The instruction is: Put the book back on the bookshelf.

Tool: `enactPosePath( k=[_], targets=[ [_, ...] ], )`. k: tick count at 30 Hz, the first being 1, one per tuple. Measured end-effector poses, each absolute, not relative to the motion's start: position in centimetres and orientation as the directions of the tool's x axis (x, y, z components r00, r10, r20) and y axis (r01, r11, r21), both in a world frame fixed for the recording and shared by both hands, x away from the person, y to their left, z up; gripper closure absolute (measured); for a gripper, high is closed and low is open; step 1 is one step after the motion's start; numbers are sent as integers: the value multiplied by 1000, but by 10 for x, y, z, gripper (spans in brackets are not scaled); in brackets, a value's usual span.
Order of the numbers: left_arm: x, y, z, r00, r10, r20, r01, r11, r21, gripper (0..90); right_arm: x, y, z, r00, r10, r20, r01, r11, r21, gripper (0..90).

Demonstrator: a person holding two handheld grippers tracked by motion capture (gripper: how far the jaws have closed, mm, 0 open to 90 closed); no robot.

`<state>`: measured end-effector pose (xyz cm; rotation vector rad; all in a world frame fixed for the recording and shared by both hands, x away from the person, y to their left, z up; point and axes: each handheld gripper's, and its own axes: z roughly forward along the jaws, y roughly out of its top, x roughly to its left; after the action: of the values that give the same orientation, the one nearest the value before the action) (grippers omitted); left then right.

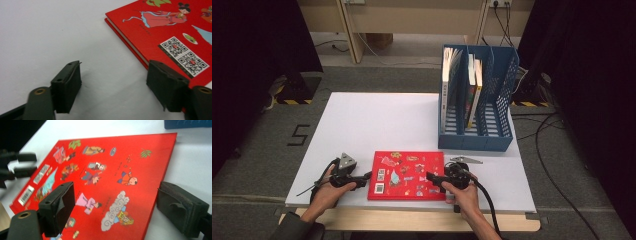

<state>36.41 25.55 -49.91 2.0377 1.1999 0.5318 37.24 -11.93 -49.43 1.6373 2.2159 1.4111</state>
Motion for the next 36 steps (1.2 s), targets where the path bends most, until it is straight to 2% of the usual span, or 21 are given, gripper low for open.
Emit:
enactPosePath(
  k=[2, 6, 13, 19, 25, 31, 33, 36],
  targets=[
    [364, 254, -498, 487, 874, -4, 593, -327, 736, 334, 374, -120, -494, -413, 776, 477, 751, -6, 660, 155],
    [365, 253, -496, 481, 877, -16, 611, -322, 724, 345, 376, -121, -491, -369, 765, 527, 781, -53, 623, 160],
    [363, 251, -496, 459, 888, -26, 624, -301, 721, 371, 377, -122, -473, -382, 749, 541, 767, -70, 638, 161],
    [358, 246, -495, 429, 903, -24, 629, -280, 725, 447, 379, -118, -429, -455, 721, 523, 717, -52, 695, 174],
    [355, 243, -495, 414, 910, -28, 631, -264, 730, 520, 377, -92, -376, -556, 708, 436, 648, 40, 760, 176],
    [353, 240, -495, 386, 921, -51, 640, -228, 734, 515, 377, -41, -314, -680, 654, 333, 567, 181, 804, 226],
    [353, 237, -495, 381, 920, -93, 647, -193, 738, 488, 377, -25, -300, -707, 640, 303, 544, 218, 810, 250],
    [351, 229, -495, 385, 910, -152, 658, -155, 737, 493, 379, -4, -283, -745, 613, 264, 512, 271, 815, 283]
  ],
)
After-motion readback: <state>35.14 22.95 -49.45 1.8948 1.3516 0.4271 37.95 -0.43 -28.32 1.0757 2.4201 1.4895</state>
